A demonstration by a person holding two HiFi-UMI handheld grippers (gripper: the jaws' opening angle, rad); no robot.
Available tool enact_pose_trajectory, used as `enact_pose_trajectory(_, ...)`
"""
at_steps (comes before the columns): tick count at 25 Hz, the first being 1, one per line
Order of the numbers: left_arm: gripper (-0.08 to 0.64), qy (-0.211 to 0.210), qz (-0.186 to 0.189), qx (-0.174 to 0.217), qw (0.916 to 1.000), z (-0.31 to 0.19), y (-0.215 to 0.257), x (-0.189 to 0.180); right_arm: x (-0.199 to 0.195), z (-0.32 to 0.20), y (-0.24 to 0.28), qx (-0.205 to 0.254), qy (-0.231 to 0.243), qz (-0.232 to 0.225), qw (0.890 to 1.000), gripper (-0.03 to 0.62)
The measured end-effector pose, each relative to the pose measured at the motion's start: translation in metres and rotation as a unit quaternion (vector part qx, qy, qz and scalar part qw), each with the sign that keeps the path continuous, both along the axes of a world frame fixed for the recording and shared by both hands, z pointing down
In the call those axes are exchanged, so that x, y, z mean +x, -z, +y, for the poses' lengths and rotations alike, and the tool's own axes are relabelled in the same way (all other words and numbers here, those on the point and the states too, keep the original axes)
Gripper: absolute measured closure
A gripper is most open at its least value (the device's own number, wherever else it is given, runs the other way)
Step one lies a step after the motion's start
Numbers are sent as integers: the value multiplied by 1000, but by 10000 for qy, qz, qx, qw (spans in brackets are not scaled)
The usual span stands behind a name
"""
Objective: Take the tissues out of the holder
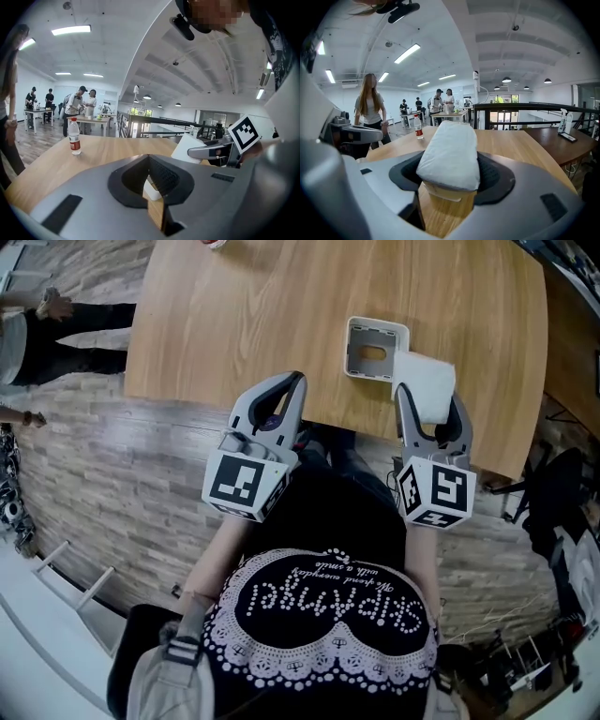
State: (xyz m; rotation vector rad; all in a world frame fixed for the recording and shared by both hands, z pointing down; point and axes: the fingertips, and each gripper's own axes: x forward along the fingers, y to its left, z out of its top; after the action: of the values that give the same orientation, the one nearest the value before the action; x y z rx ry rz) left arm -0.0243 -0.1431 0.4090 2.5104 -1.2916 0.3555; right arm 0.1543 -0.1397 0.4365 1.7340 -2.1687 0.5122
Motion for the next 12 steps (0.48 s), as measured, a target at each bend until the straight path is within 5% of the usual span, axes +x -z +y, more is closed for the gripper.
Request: enact_pose_trajectory(12, 554, 298, -20, 25, 9996, 11, 9, -21, -5, 35, 4, -144, 136, -85, 9998, 295)
